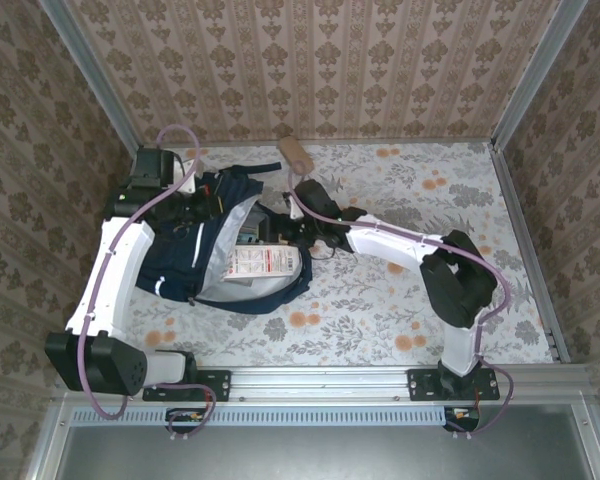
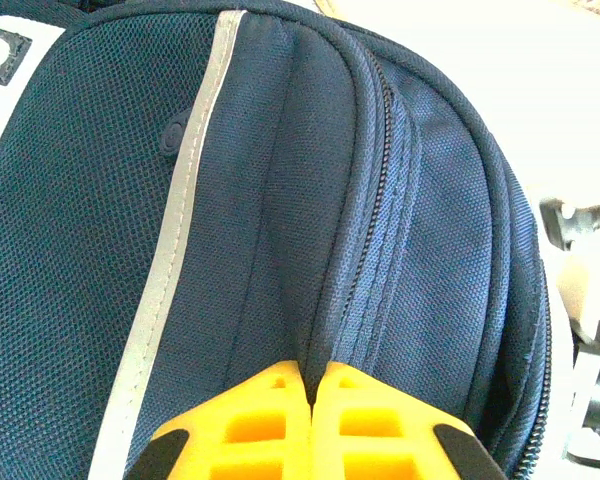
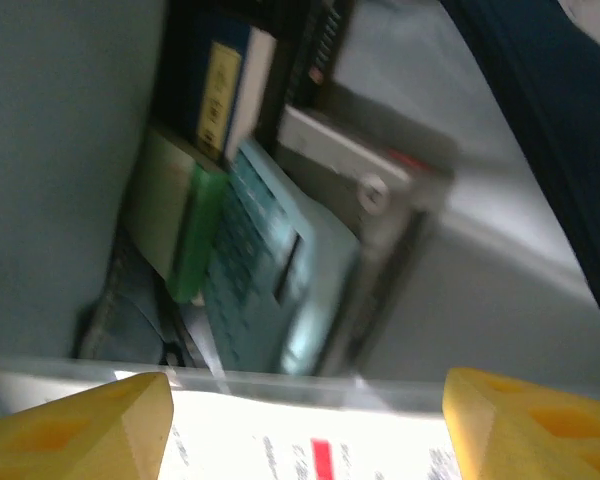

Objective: Pack the student bag
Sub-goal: Adjust the pencil pouch in the student bag.

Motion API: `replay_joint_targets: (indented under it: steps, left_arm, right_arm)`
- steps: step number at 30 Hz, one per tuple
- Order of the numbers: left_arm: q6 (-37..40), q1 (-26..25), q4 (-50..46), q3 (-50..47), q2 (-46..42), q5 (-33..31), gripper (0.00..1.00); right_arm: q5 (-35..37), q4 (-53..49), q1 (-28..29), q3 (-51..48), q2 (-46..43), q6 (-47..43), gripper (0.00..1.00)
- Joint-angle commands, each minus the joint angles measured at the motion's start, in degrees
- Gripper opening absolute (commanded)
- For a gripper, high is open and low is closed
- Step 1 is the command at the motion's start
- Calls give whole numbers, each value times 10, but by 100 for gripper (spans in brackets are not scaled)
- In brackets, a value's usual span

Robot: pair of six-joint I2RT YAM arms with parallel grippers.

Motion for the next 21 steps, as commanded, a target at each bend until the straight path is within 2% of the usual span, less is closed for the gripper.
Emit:
replay_joint_targets:
  steps: [1,5,11,16,21]
  left_arm:
    - [2,-3,16,4,-29,4,0]
    - [2,-3,14,5,-31,-4,0]
    - [-6,1,23,7,-28,-17,0]
    - [-11,1,29,3,-23,-17,0]
    - [-14,1,34,-8,-21,-16,0]
  right_arm:
    - [-6,-31,-2,57,43,-39,71]
    - [-34,-16,1,56,55,-22,69]
    - [-48,10,23,-14,6,-3,68]
    - [-34,22,44,-69,-47,10,67]
    - [-23,20,47,-82,-77,6,68]
